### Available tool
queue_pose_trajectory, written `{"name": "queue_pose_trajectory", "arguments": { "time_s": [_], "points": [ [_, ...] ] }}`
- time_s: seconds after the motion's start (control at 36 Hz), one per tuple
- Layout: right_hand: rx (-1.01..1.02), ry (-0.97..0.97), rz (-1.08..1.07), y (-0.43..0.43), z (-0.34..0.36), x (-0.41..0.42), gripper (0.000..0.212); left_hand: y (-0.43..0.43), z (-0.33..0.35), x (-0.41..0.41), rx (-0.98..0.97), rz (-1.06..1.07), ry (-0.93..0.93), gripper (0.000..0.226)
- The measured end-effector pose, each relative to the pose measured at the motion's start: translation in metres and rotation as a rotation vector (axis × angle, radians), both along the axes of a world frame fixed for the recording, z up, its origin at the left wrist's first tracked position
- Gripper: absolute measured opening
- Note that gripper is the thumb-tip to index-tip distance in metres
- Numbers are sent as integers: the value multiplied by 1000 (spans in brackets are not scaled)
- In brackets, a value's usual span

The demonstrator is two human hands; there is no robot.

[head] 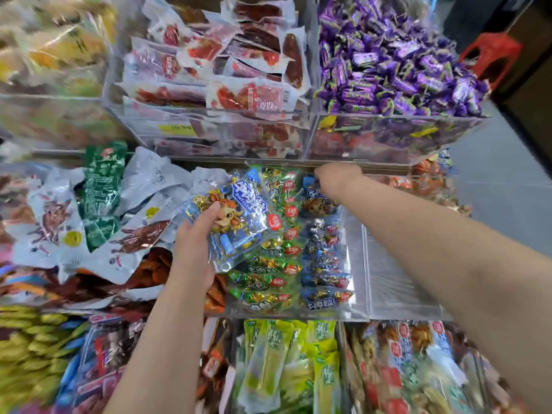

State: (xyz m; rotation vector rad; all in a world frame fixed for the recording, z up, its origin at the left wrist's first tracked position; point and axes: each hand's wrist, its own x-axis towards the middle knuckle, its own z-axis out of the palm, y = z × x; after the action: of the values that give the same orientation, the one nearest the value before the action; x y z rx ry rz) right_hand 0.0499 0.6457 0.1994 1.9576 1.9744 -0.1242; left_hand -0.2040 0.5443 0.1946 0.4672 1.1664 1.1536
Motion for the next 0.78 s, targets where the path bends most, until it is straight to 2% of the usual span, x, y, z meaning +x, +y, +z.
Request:
{"name": "queue_pose_trajectory", "arguments": {
  "time_s": [0.08, 0.14, 0.19, 0.25, 0.28, 0.36, 0.42, 0.47, 0.61, 0.69, 0.75, 0.78],
  "points": [
    [66, -1, 45, -2, -9, 4, 24, -3, 0, 5, 0, 9, -26, 126],
    [108, 97, 60, -9, -12, 18, 34, -5, 0, 9, 0, 25, -38, 112],
    [241, 180, 110, -22, -14, 31, 45, -7, -3, 12, -11, 40, -38, 92],
    [434, 176, 164, -34, -16, 40, 43, -7, -4, 13, -14, 44, -20, 76],
    [482, 179, 151, -39, -17, 41, 37, -7, -2, 14, -17, 40, -20, 75],
    [322, 216, 103, -51, -19, 37, 20, -8, 1, 15, -39, 40, -32, 82],
    [144, 150, 123, -54, -23, 31, 19, -9, 3, 16, -46, 38, -12, 62],
    [87, 101, 129, -51, -27, 28, 25, -10, 4, 18, -32, 2, 14, 40],
    [145, 60, 56, -38, -31, 18, 40, -13, 10, 18, -47, -10, 44, 51],
    [153, 13, 22, -38, -33, 11, 38, -16, 12, 17, -43, -25, 58, 57],
    [172, 128, -8, -42, -30, 9, 25, -18, 14, 15, -40, -59, 61, 65],
    [207, 274, -50, -45, -27, 9, 16, -19, 14, 14, -34, -72, 65, 68]
  ]
}}
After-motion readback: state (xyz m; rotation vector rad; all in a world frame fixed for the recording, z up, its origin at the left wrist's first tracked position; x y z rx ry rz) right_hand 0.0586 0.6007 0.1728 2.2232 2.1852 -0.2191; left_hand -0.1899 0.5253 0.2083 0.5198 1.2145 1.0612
